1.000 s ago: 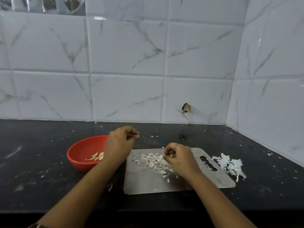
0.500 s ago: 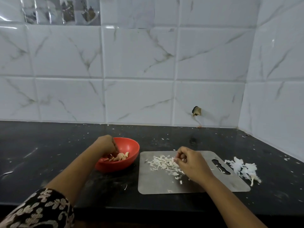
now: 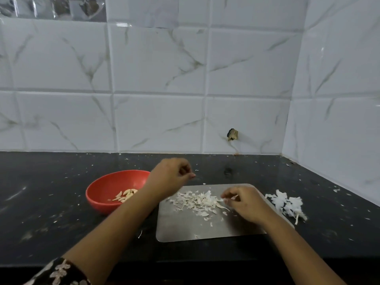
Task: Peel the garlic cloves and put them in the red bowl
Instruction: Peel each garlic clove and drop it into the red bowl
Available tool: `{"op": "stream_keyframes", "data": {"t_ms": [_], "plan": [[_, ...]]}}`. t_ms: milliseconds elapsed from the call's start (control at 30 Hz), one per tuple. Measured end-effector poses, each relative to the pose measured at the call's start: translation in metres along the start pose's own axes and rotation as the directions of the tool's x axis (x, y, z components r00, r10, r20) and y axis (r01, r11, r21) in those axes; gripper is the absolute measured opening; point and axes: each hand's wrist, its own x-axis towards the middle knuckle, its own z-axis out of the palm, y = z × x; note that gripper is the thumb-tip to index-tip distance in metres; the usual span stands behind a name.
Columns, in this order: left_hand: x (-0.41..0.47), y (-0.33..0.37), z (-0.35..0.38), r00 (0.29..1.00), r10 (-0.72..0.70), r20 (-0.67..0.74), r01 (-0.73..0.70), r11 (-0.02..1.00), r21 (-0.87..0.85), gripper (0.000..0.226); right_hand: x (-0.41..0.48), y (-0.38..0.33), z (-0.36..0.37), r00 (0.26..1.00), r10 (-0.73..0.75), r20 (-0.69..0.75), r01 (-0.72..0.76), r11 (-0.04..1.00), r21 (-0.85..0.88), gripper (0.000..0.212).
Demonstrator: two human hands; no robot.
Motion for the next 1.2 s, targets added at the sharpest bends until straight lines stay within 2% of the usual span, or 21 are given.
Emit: {"op": "stream_keyframes", "data": {"t_ms": [33,133,200,267,333,500,600,700,800,900,967,1067,1133,1200], "plan": [[-0.001,0.004,0.010,0.998,0.026,0.063,-0.028,0.999,0.030,0.008,-0.002,-0.003,0.001,1.000,-0.010,0.009,0.010,1.000,-0.024,0.015],[-0.006,0.007,0.045,0.963,0.083,0.256,-0.103,0.992,0.067,0.030,-0.007,-0.012,0.005,0.999,-0.032,0.004,0.033,0.987,-0.155,0.021],[-0.010,0.004,0.067,0.941,0.093,0.324,-0.136,0.984,0.113,0.040,-0.010,-0.016,0.008,0.998,-0.068,-0.018,0.061,0.969,-0.239,0.022],[-0.012,-0.003,0.082,0.939,0.061,0.339,-0.106,0.987,0.117,0.038,-0.012,-0.016,0.012,0.995,-0.083,-0.061,0.066,0.968,-0.242,0.020],[-0.012,-0.006,0.087,0.946,0.037,0.323,-0.053,0.998,0.041,0.032,-0.014,-0.015,0.013,0.994,-0.065,-0.089,0.046,0.978,-0.202,0.017],[-0.011,-0.005,0.085,0.976,0.018,0.216,-0.006,0.998,-0.057,0.027,-0.012,-0.008,0.013,0.994,-0.057,-0.097,0.036,0.977,-0.211,0.024],[-0.012,0.000,0.084,0.994,0.027,0.107,-0.012,0.989,-0.145,0.027,-0.008,-0.005,0.015,0.984,-0.054,-0.168,0.039,0.995,-0.090,0.021],[-0.013,0.007,0.080,0.997,0.058,-0.044,-0.067,0.970,-0.235,0.018,-0.006,-0.013,0.019,0.976,0.004,-0.220,0.044,0.975,0.216,0.018],[-0.016,0.013,0.078,0.992,0.012,-0.122,-0.056,0.930,-0.363,0.014,-0.004,-0.023,0.025,0.979,0.074,-0.192,0.033,0.863,0.505,0.017],[-0.019,0.016,0.075,0.978,-0.094,-0.187,-0.001,0.892,-0.452,0.010,-0.003,-0.030,0.029,0.977,0.155,-0.146,-0.010,0.720,0.694,0.013],[-0.022,0.016,0.072,0.971,-0.115,-0.209,0.003,0.883,-0.469,0.007,-0.001,-0.033,0.030,0.978,0.168,-0.124,-0.025,0.683,0.730,0.009],[-0.023,0.015,0.069,0.972,-0.056,-0.230,-0.043,0.915,-0.401,0.005,0.003,-0.036,0.028,0.986,0.141,-0.083,-0.045,0.722,0.691,0.010],[-0.023,0.013,0.069,0.973,0.008,-0.233,-0.086,0.941,-0.327,0.005,0.005,-0.038,0.026,0.992,0.127,-0.028,-0.075,0.734,0.676,0.013],[-0.024,0.011,0.070,0.979,0.096,-0.178,-0.128,0.976,-0.176,0.006,0.007,-0.039,0.025,0.992,0.116,0.046,-0.116,0.711,0.693,0.014]]}}
